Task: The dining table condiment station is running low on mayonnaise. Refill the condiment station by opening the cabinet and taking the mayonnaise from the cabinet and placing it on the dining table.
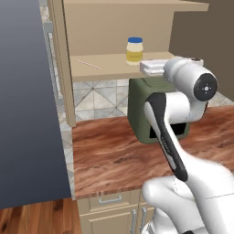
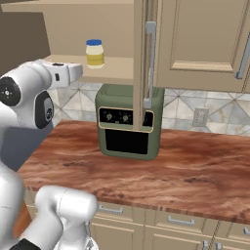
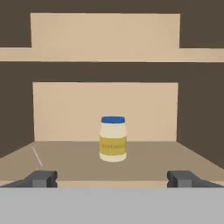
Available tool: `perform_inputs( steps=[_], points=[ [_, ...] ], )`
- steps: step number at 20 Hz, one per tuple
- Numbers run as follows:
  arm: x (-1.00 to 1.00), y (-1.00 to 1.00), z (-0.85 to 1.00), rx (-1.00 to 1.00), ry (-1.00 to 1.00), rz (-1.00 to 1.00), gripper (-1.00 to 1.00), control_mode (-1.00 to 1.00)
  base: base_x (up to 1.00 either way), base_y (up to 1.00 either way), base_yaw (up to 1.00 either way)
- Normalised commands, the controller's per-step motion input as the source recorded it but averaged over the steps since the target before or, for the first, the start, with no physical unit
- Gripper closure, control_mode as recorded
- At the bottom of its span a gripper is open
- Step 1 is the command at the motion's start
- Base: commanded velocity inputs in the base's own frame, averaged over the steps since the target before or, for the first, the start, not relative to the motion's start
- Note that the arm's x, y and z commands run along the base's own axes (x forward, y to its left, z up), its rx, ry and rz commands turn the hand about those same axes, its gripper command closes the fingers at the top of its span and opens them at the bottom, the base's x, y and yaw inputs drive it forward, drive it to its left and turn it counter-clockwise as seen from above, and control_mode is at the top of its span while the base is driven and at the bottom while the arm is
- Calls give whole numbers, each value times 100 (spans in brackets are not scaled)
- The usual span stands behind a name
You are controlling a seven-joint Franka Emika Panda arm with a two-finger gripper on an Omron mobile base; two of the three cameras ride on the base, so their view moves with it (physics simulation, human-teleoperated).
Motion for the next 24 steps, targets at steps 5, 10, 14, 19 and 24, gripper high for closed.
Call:
perform_inputs(
  steps=[5, 10, 14, 19, 24],
  points=[
    [52, -2, 20, 0, 0, -16, -100, -100, 0, 0, 0],
    [84, 6, 1, 0, 1, -1, -100, -100, 0, 0, 0],
    [79, 4, 0, 3, 0, 4, -100, -100, 0, 0, 0],
    [61, 0, 0, 0, 0, 6, -100, -100, 0, 0, 0],
    [41, 0, 0, 0, 0, 3, -100, -100, 0, 0, 0]
  ],
)
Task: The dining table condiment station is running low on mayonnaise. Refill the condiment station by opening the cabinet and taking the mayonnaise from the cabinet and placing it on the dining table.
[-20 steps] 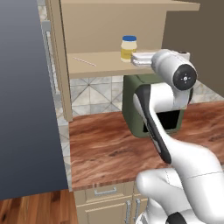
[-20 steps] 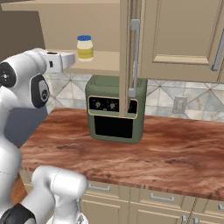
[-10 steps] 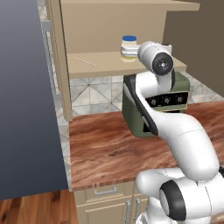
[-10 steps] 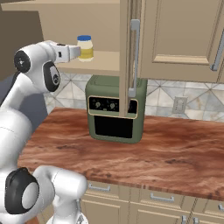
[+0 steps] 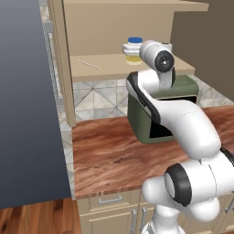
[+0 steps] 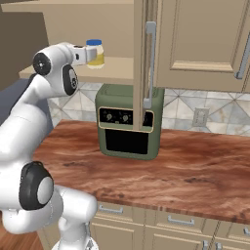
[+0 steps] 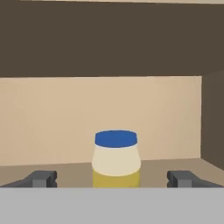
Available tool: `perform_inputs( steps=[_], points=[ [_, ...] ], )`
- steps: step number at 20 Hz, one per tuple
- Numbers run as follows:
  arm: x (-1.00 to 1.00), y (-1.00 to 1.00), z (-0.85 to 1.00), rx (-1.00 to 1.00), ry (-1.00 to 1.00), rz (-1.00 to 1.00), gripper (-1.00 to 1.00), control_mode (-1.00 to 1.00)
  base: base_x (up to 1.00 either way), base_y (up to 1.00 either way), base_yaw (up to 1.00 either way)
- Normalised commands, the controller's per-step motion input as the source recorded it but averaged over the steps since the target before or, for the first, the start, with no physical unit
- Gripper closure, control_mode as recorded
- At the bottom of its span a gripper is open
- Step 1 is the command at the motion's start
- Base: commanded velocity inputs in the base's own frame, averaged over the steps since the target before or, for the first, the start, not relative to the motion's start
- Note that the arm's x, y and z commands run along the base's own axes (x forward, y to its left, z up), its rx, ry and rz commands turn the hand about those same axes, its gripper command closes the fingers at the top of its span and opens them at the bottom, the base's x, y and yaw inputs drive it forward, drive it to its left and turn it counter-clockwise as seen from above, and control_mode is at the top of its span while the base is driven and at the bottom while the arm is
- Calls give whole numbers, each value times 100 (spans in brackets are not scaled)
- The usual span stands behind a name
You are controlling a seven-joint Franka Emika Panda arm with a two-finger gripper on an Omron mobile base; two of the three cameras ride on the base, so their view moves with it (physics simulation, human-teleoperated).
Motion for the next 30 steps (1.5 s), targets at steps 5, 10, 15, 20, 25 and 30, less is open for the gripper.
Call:
perform_inputs(
  steps=[5, 10, 15, 20, 25, 30],
  points=[
    [30, 0, 1, -3, 2, 0, -100, -100, 0, 0, 0],
    [34, 0, 0, -1, 2, 0, -100, -100, 0, 0, 0],
    [38, 0, 0, 0, 4, 0, -100, -100, 0, 0, 0],
    [37, 0, 0, 0, 5, 0, -100, -100, 0, 0, 0],
    [31, 0, 0, 0, 1, 0, -100, -100, 0, 0, 0],
    [13, -3, 0, 0, 0, 0, -100, -100, 0, 0, 0]
  ],
)
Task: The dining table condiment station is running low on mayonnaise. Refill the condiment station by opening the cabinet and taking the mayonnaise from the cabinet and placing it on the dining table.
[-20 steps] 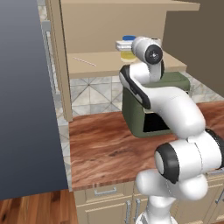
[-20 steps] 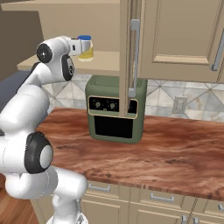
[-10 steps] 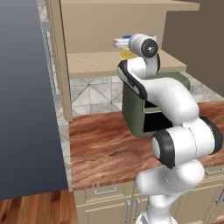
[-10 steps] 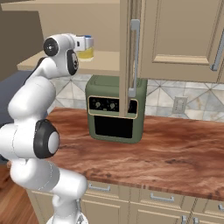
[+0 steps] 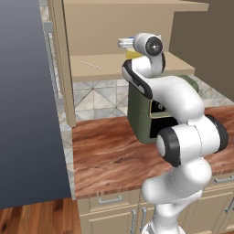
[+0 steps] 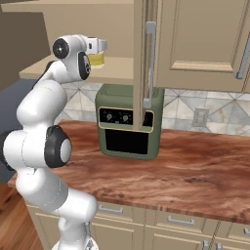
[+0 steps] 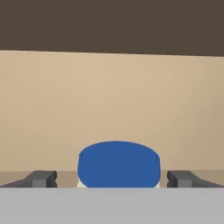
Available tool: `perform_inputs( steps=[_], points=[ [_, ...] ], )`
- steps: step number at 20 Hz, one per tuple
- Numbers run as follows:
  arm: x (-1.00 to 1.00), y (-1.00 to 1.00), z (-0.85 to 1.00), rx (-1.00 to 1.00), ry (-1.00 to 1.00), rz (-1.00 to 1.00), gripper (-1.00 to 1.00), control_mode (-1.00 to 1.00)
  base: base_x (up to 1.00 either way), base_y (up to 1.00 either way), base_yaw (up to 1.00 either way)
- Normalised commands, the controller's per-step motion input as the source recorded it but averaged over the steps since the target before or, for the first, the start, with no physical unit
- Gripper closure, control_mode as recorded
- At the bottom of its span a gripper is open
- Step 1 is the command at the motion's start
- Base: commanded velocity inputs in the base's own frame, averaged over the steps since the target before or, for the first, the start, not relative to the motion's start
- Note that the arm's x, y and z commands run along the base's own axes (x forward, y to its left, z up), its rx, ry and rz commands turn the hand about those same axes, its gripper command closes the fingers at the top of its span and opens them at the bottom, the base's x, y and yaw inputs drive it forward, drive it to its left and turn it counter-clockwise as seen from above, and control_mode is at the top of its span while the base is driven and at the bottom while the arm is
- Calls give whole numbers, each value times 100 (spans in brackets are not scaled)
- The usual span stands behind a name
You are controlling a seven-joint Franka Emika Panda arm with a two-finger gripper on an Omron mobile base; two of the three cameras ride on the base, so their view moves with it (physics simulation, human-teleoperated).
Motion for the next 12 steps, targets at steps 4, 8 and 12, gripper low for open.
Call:
perform_inputs(
  steps=[4, 8, 12],
  points=[
    [0, -13, 0, 0, 0, 0, -100, -100, 0, 0, 0],
    [3, -5, 0, 0, 0, 0, -100, -100, 0, 0, 0],
    [32, 0, 0, 0, 0, 0, -100, -100, 0, 0, 0]
  ],
)
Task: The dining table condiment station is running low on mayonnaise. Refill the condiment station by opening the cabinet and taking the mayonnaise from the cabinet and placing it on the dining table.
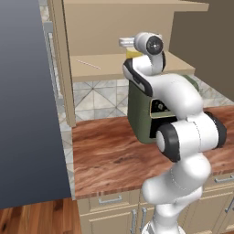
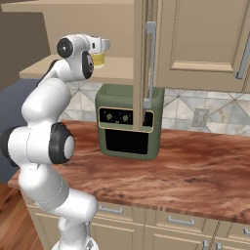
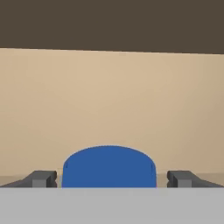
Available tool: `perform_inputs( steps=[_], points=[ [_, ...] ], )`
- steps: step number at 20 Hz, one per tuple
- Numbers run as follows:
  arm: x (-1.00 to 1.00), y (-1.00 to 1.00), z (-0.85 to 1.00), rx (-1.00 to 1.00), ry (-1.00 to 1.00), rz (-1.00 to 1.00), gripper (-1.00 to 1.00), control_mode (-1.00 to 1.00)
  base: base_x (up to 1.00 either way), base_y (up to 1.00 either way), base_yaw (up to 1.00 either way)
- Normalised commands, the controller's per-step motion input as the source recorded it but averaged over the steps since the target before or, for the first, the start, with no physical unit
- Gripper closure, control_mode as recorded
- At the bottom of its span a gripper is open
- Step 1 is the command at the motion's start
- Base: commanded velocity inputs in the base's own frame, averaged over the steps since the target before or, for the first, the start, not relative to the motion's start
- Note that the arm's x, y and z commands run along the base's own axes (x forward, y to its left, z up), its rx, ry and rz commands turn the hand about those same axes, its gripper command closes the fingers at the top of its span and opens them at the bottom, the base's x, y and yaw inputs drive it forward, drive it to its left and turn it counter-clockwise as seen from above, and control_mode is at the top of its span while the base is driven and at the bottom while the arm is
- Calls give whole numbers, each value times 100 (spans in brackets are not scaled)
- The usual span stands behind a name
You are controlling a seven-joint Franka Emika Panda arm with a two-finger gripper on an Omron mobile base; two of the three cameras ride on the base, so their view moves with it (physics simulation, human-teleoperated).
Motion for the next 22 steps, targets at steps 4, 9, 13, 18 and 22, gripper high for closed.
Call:
perform_inputs(
  steps=[4, 9, 13, 18, 22],
  points=[
    [30, 0, 0, 0, 0, 0, -100, -100, 0, 0, 0],
    [19, 0, 0, 0, 0, 0, 100, -100, 0, 0, 0],
    [15, 0, 0, 0, 1, 0, 100, -100, 0, 0, 0],
    [3, 0, 0, 0, 0, 0, 100, -100, 0, 0, 0],
    [0, 0, 0, 0, 0, 0, 100, -100, 0, 0, 0]
  ],
)
